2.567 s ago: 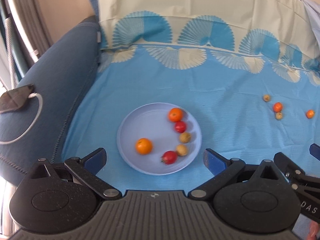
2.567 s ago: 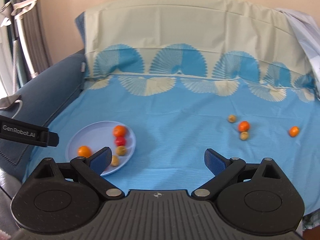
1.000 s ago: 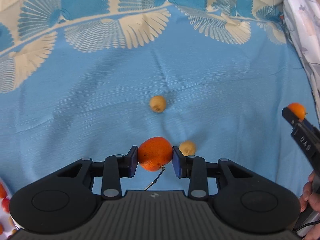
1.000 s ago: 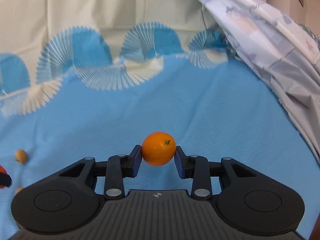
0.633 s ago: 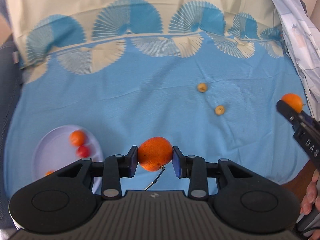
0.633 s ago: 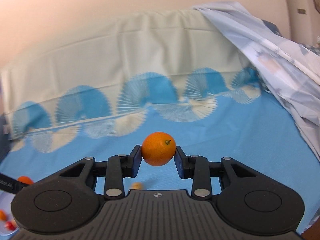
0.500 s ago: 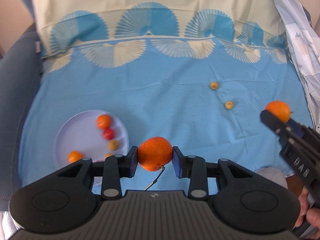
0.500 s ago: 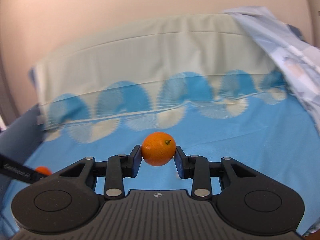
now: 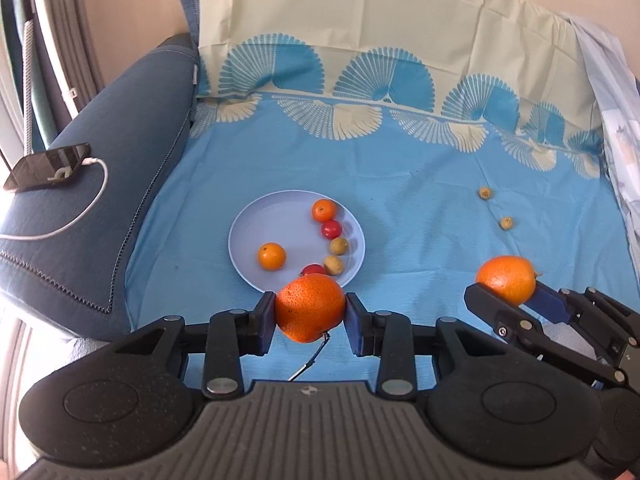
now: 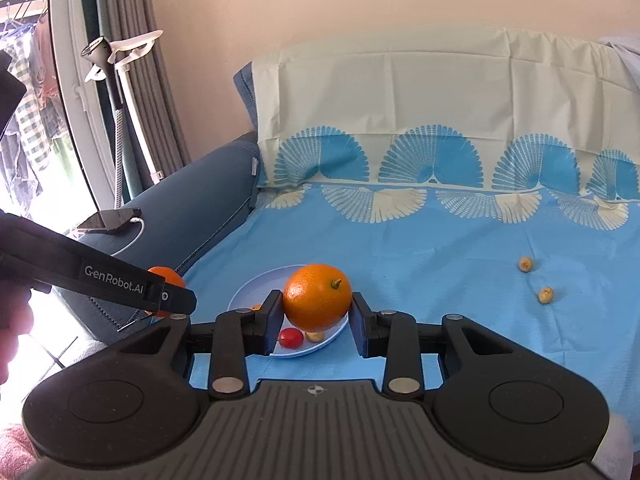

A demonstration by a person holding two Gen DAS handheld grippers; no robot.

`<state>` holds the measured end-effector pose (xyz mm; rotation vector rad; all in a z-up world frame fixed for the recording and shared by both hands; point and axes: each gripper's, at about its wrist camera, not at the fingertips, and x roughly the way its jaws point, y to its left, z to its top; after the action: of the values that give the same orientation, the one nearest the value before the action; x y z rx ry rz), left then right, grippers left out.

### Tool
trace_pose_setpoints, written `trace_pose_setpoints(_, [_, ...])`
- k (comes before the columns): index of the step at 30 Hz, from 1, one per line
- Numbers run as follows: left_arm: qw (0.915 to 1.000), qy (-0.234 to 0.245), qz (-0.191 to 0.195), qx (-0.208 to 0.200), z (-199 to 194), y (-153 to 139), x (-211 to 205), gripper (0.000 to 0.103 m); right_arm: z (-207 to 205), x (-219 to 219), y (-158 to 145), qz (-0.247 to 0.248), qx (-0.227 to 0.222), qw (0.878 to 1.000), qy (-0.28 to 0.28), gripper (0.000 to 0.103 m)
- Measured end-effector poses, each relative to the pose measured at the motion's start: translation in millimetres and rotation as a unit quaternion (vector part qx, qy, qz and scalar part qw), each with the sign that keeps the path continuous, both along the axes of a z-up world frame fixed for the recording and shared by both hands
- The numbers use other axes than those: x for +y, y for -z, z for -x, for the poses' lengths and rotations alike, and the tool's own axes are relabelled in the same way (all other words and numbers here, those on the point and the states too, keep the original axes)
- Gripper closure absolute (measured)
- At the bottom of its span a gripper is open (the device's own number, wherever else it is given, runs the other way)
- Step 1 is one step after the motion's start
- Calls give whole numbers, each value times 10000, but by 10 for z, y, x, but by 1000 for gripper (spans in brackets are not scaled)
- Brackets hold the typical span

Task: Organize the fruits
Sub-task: 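Carry the large orange and kumquat toward the plate with both grippers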

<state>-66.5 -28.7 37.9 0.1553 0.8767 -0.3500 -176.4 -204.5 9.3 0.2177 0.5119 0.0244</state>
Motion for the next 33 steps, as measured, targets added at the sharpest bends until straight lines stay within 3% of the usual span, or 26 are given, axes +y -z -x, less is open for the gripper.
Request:
trace_pose_setpoints(14, [9991,-92,393,-99,100,-72,308,63,58,295,-116,290,48,9995,-70,66])
trace_pose_setpoints(33, [9993,-143,331,-58,-3,-6,290,63,-39,235,-37,234,202,9995,-97,66])
